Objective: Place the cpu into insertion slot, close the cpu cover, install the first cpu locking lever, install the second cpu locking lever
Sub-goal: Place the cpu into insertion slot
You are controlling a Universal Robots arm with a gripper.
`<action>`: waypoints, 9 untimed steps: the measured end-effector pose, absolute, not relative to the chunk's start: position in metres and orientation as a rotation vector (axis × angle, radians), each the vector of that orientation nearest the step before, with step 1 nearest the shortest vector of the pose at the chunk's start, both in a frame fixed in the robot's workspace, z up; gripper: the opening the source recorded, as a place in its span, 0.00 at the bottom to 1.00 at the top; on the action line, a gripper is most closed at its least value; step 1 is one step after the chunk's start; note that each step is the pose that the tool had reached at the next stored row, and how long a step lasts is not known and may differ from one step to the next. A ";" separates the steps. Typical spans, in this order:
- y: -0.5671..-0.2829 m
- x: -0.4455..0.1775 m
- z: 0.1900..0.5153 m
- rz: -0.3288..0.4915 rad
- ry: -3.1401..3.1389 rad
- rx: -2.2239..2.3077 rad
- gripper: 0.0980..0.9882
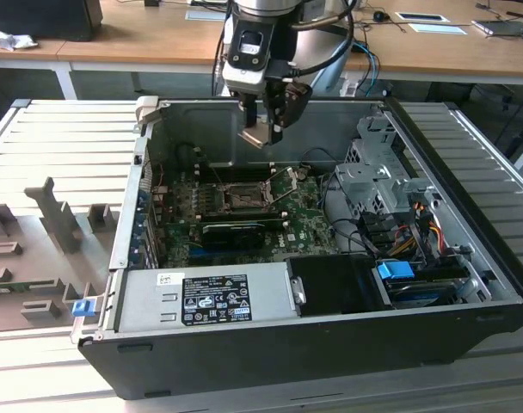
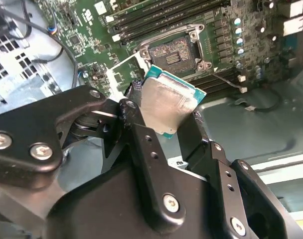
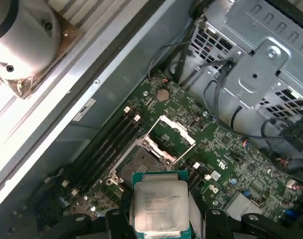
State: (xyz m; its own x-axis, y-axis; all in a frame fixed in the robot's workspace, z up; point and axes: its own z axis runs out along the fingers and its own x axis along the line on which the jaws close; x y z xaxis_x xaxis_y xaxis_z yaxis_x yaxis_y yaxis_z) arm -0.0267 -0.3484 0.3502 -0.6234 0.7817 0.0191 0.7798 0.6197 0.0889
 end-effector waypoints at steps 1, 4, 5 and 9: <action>-0.348 -0.027 0.350 0.137 2.785 1.398 0.48; -0.348 -0.027 0.349 0.135 2.710 1.528 0.48; -0.348 -0.027 0.348 0.135 2.692 1.558 0.48; -0.348 -0.027 0.348 0.133 2.631 1.654 0.48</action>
State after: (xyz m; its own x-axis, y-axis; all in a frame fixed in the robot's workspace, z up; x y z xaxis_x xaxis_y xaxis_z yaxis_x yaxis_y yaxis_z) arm -0.0267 -0.3484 0.3481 -0.4343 0.9006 0.0191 0.8979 0.4311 0.0889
